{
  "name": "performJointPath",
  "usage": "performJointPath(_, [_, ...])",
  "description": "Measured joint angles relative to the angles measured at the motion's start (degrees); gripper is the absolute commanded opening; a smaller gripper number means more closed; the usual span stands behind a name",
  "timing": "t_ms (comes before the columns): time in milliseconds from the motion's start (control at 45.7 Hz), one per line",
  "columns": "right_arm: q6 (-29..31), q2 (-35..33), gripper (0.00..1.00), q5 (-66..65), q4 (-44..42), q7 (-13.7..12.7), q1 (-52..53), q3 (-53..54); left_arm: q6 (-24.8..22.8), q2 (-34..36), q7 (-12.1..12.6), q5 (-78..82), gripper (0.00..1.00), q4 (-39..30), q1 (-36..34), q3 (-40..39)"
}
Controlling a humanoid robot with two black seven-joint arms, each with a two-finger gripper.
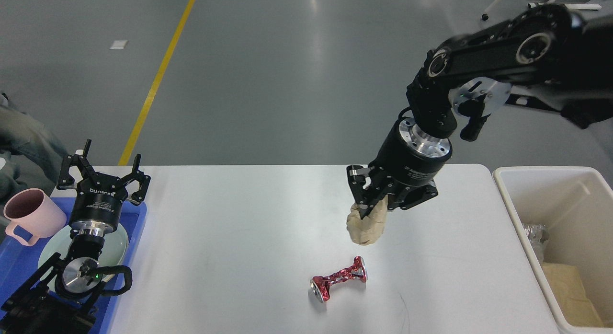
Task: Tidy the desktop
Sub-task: 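Lift the napkin and carry it over the white bin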
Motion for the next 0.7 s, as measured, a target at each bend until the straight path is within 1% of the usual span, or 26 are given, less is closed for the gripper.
performJointPath(109, [-0.1, -1.2, 0.0, -1.6, 2.4, 0.0, 7.0, -5.4, 0.0, 0.0, 0.0, 0.0, 0.96, 0.0, 0.0, 0.0])
performJointPath(263, [-0.1, -2.8, 0.0, -1.5, 4.0, 0.4, 11.6, -8.7, 0.0, 0.0, 0.0, 0.0, 0.96, 0.0, 0.0, 0.0])
performJointPath(416, [-0.4, -5.3, 0.0, -1.4, 4.4, 0.4, 11.8, -9.3, 0.0, 0.0, 0.0, 0.0, 0.96, 0.0, 0.0, 0.0])
performJointPath(503, [-0.4, -8.0, 0.0, -1.5, 4.1, 0.4, 10.8, -10.4, 0.0, 0.0, 0.0, 0.0, 0.96, 0.0, 0.0, 0.0])
performJointPath(634, [-0.9, -12.7, 0.0, -1.9, 3.1, 0.4, 8.8, -14.2, 0.0, 0.0, 0.0, 0.0, 0.96, 0.0, 0.0, 0.0])
performJointPath(700, [-2.2, -15.0, 0.0, -2.2, 1.9, 0.4, 7.2, -17.1, 0.0, 0.0, 0.0, 0.0, 0.96, 0.0, 0.0, 0.0])
